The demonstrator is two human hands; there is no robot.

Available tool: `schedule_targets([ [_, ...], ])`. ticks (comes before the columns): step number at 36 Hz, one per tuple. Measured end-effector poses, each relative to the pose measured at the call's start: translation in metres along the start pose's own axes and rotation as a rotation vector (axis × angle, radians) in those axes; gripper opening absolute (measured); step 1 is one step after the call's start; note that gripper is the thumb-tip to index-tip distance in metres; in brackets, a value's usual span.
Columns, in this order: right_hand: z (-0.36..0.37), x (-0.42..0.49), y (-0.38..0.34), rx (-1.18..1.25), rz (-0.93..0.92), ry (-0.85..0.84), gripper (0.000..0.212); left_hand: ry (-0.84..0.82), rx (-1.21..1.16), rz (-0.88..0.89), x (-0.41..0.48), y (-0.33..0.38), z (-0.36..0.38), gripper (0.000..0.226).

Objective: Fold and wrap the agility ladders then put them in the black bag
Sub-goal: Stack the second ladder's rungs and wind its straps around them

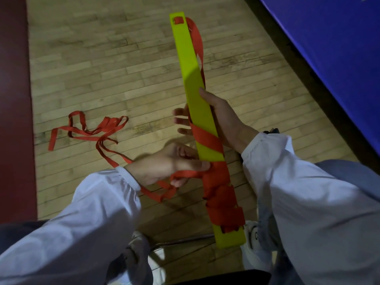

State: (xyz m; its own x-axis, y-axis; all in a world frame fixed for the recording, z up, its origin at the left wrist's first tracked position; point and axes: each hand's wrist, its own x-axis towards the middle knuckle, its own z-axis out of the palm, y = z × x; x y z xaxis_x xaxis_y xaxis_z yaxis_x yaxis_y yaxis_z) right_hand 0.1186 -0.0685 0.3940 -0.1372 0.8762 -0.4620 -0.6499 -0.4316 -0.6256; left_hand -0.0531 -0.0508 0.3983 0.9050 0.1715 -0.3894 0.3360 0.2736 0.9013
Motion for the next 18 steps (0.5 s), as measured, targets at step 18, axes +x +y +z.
schedule_targets([
  [18, 0.007, -0.004, 0.001, 0.202, 0.219, -0.217, 0.064, 0.122, 0.249, -0.388, 0.006, -0.011, 0.009, 0.014],
])
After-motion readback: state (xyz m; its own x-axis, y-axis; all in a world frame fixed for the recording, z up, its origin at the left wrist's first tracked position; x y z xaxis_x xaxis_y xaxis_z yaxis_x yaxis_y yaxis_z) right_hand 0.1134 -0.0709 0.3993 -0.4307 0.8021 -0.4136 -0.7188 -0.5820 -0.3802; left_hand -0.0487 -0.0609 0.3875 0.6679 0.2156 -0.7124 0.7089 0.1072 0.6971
